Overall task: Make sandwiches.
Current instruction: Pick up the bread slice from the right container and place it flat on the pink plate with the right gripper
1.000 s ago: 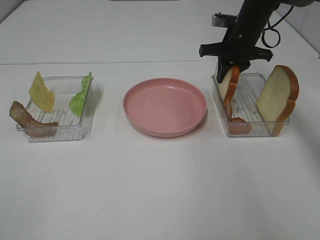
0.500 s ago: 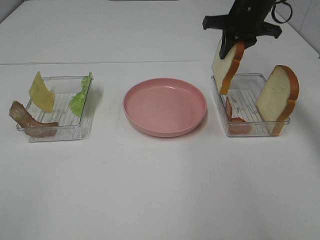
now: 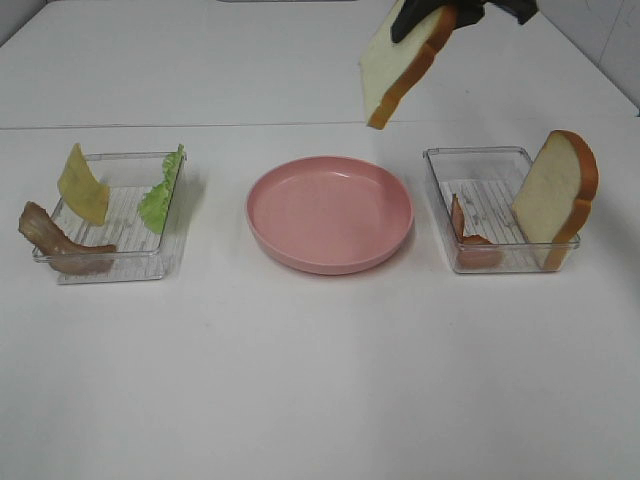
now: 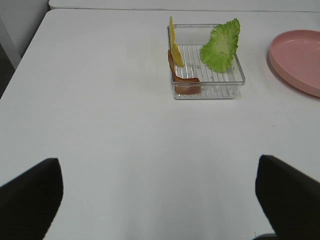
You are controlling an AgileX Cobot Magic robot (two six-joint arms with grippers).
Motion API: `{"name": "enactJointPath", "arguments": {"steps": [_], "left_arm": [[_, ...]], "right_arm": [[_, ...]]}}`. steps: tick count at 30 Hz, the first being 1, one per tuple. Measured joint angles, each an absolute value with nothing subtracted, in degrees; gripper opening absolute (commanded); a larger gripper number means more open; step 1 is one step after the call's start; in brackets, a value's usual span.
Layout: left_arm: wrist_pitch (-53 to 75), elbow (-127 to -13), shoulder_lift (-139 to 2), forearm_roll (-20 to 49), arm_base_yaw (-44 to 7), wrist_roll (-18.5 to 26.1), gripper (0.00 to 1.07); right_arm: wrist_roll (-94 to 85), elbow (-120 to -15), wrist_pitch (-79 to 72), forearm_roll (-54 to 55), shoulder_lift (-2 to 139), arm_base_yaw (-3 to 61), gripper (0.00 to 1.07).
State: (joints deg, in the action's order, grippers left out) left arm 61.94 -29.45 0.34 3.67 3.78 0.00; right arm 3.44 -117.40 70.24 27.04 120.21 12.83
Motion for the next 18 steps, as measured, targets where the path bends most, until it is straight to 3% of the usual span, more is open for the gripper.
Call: {"name": "enactJointPath", "arguments": {"steps": [7,18], "left_arm": [[61.9,-29.5,0.3,3.7,3.8,0.0,1.0],[61.9,-29.5,0.3,3.7,3.8,0.0,1.0]], "right_arm": [[1.8,-106.7,59.6,33.7,120.7,18.6,0.0],[-1.1,-104.7,54.6,40.6,127.7,19.7,0.0]]}}
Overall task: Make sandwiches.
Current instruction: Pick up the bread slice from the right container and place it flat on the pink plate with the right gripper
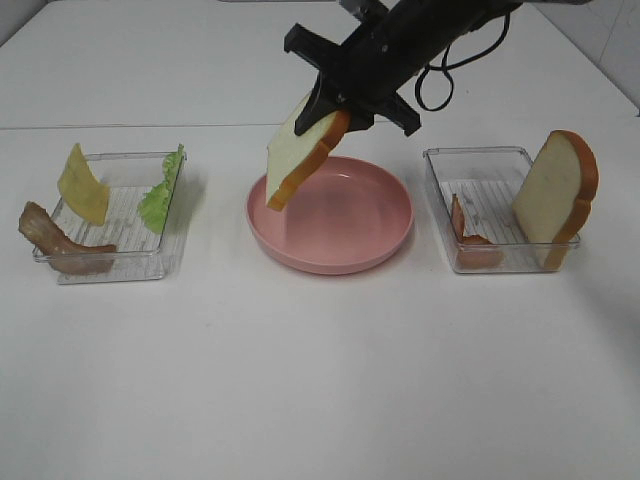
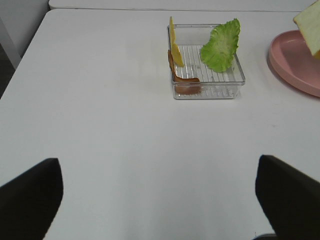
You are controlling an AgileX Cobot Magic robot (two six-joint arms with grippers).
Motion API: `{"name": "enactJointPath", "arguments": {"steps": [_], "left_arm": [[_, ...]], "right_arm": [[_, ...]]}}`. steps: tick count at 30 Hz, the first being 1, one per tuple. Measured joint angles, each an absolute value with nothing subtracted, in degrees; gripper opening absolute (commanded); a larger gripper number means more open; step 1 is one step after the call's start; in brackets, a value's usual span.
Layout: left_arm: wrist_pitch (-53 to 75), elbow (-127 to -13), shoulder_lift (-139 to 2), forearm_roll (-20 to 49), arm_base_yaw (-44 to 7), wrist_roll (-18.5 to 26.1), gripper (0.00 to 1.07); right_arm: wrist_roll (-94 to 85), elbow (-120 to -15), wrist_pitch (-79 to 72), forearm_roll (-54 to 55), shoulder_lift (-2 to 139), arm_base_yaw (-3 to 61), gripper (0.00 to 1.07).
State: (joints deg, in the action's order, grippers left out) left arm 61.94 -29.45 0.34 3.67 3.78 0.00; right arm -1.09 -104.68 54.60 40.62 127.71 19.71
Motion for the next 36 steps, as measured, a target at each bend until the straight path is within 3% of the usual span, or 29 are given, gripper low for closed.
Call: {"name": "enactJointPath", "arguments": {"steps": [18,20,22,23,24,25,26,27,29,30,31,36], "left_arm": [[61.9,-29.5,0.3,3.7,3.8,0.0,1.0],[61.9,-29.5,0.3,3.7,3.8,0.0,1.0],[61.9,-29.5,0.3,3.7,3.8,0.0,1.0],[61.9,-29.5,0.3,3.7,3.8,0.0,1.0],[61.9,-29.5,0.3,3.7,3.8,0.0,1.0],[61.9,-29.5,0.3,3.7,3.8,0.0,1.0],[61.9,-29.5,0.3,3.7,3.8,0.0,1.0],[61.9,-29.5,0.3,3.7,3.8,0.0,1.0],[61.9,-29.5,0.3,3.7,3.8,0.0,1.0],[61.9,-29.5,0.3,3.7,3.8,0.0,1.0],[61.9,-29.5,0.3,3.7,3.8,0.0,1.0],[61.9,-29.5,0.3,3.7,3.8,0.0,1.0]], "right_arm": [[-1.4,-104.7,51.1,41.3,135.0,19.7,0.0],[-1.4,-104.7,51.1,40.7,135.0,19.7,0.04],[-1.4,-104.7,51.1,39.4,135.0,19.7,0.19],[-1.4,-104.7,51.1,39.4,135.0,19.7,0.19],[-1.4,-104.7,51.1,38.8,135.0,19.7,0.33],[-1.4,-104.7,51.1,38.8,135.0,19.7,0.33],[-1.4,-104.7,51.2,37.2,135.0,19.7,0.48],[-1.4,-104.7,51.2,37.2,135.0,19.7,0.48],[-1.4,-104.7,51.9,35.5,135.0,19.7,0.69],[-1.4,-104.7,51.9,35.5,135.0,19.7,0.69],[-1.6,-104.7,52.6,34.9,135.0,19.7,0.76],[-2.0,-104.7,52.9,31.4,134.6,19.7,0.78]]}}
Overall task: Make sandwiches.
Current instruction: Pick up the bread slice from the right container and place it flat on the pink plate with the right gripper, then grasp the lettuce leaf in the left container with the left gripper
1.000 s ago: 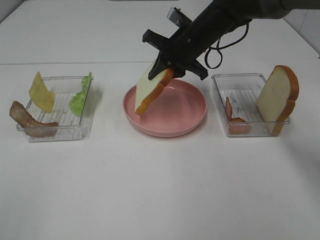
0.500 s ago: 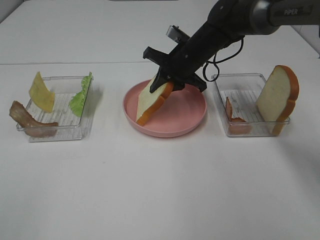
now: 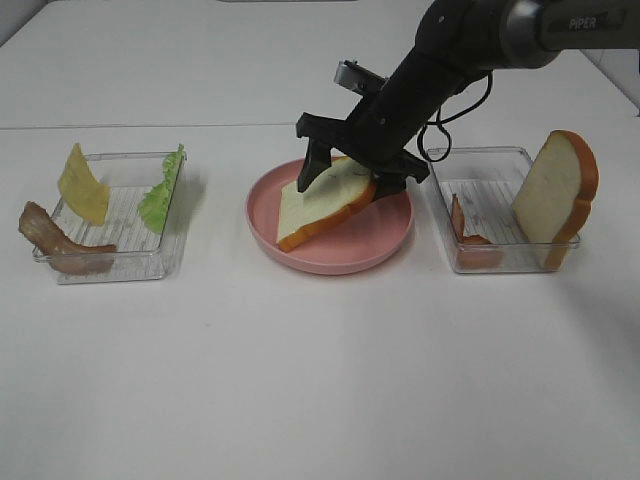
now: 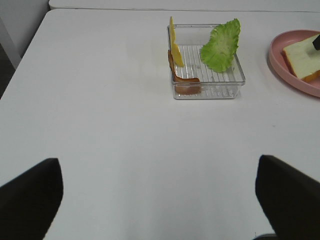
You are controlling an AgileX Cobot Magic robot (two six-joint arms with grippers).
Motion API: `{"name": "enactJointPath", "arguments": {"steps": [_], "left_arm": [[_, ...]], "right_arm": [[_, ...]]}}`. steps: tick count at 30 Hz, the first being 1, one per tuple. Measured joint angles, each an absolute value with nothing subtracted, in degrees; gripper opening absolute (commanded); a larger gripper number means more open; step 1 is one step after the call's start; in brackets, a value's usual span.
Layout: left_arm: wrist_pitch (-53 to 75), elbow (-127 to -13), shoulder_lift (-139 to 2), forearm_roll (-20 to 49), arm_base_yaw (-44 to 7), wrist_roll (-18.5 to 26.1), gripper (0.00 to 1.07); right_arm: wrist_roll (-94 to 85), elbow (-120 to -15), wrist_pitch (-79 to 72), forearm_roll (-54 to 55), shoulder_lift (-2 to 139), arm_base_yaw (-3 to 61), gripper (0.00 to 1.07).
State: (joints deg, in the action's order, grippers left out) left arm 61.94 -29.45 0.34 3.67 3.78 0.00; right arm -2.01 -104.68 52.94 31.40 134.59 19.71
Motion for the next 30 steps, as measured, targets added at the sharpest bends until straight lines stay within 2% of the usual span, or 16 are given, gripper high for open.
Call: {"name": "enactJointPath", "arguments": {"steps": [15,23,25,28,30], "left_arm": [[61.9,-29.5,0.3,3.7,3.8,0.0,1.0],[61.9,-29.5,0.3,3.7,3.8,0.0,1.0],[61.9,-29.5,0.3,3.7,3.8,0.0,1.0],[61.9,-29.5,0.3,3.7,3.8,0.0,1.0],[61.9,-29.5,0.3,3.7,3.8,0.0,1.0]], "right_arm": [[3.9,-105.0,55.2,12.8,127.9,19.7,0.78],[7.0,-110.8,65.5,4.2,123.2,19.7,0.78],[7.0,-115.0,69.3,0.0,121.2,18.9,0.78],[7.0,-116.0,69.4,-0.6,120.7,18.2,0.78],[7.0,-117.3,69.4,-1.7,119.3,14.7,0.78]]}}
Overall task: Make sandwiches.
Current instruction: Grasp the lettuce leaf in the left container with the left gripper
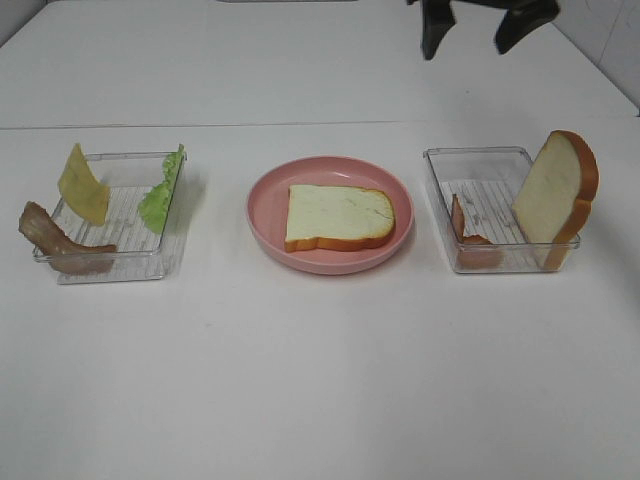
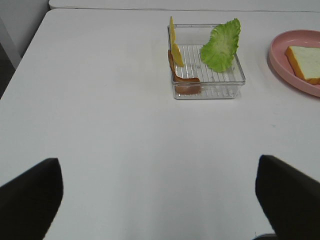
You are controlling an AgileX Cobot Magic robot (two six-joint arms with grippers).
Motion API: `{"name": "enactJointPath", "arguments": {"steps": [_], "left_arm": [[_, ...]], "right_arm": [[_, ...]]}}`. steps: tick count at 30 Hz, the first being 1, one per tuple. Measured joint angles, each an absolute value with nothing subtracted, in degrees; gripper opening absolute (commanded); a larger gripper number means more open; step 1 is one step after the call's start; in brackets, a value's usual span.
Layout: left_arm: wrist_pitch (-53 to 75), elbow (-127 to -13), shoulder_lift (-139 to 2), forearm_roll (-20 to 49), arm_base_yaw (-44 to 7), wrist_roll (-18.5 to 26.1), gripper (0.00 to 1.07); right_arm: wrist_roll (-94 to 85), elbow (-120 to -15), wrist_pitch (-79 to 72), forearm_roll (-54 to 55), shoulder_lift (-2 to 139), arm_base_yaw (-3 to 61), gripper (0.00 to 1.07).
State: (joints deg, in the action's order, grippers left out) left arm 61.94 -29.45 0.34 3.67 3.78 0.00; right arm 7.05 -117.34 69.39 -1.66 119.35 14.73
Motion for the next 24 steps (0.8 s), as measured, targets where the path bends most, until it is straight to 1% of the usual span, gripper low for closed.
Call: {"name": "enactJointPath", "arguments": {"steps": [1,2,3,4,7,8,9,12,14,15,16,17,18,19,20,21,22,23,24], "left_arm": [[61.9,-29.5,0.3,3.7,3.8,0.0,1.0],[61.9,-29.5,0.3,3.7,3.8,0.0,1.0],[61.9,-29.5,0.3,3.7,3.8,0.0,1.0],[61.9,-29.5,0.3,3.7,3.8,0.0,1.0],[61.9,-29.5,0.3,3.7,3.8,0.0,1.0],[61.9,-29.5,0.3,3.7,3.8,0.0,1.0],[61.9,-29.5,0.3,3.7,3.8,0.0,1.0],[61.9,-29.5,0.3,3.7,3.8,0.0,1.0],[61.9,-29.5,0.3,3.7,3.8,0.0,1.0],[61.9,-29.5,0.3,3.7,3.8,0.0,1.0],[61.9,-29.5,0.3,3.7,3.8,0.0,1.0],[61.9,-29.5,0.3,3.7,3.8,0.0,1.0],[61.9,-29.5,0.3,3.7,3.8,0.0,1.0],[61.9,-29.5,0.3,3.7,3.8,0.0,1.0],[61.9,-29.5,0.3,3.7,3.8,0.0,1.0],[61.9,-29.5,0.3,3.7,3.8,0.0,1.0],[61.9,-29.5,0.3,3.7,3.8,0.0,1.0],[61.9,-29.5,0.3,3.7,3.8,0.0,1.0],[61.9,-29.5,0.3,3.7,3.8,0.0,1.0]], "right_arm": [[7.0,-117.4,69.6,-1.7,118.6,11.5,0.78],[7.0,-117.4,69.6,-1.7,118.6,11.5,0.78],[7.0,-117.4,69.6,-1.7,118.3,9.6,0.77],[6.6,-117.4,69.6,-1.4,117.7,6.1,0.77],[6.5,-117.3,69.6,-1.2,117.3,4.9,0.77],[5.7,-116.2,69.6,0.0,115.9,2.8,0.77],[5.2,-112.8,69.6,0.4,113.5,1.7,0.77],[5.1,-110.9,69.6,0.5,112.0,1.3,0.77],[4.5,-98.2,69.6,-0.6,102.2,1.2,0.77],[4.5,-98.2,69.6,-0.6,102.2,1.2,0.77],[4.5,-95.1,69.6,-0.9,99.8,1.2,0.77],[4.2,-87.1,69.6,-1.4,93.3,1.2,0.77],[4.2,-87.1,69.6,-1.4,93.3,1.2,0.77],[4.4,-83.1,69.6,-1.4,90.5,1.2,0.77],[5.1,-76.0,69.7,-1.4,83.1,1.2,0.77],[5.1,-76.0,69.7,-1.4,83.1,1.2,0.77],[5.2,-72.2,69.8,-1.4,79.2,1.2,0.77],[5.2,-72.2,69.8,-1.4,79.2,1.2,0.77],[5.3,-65.7,69.9,-1.4,72.1,1.2,0.77]]}}
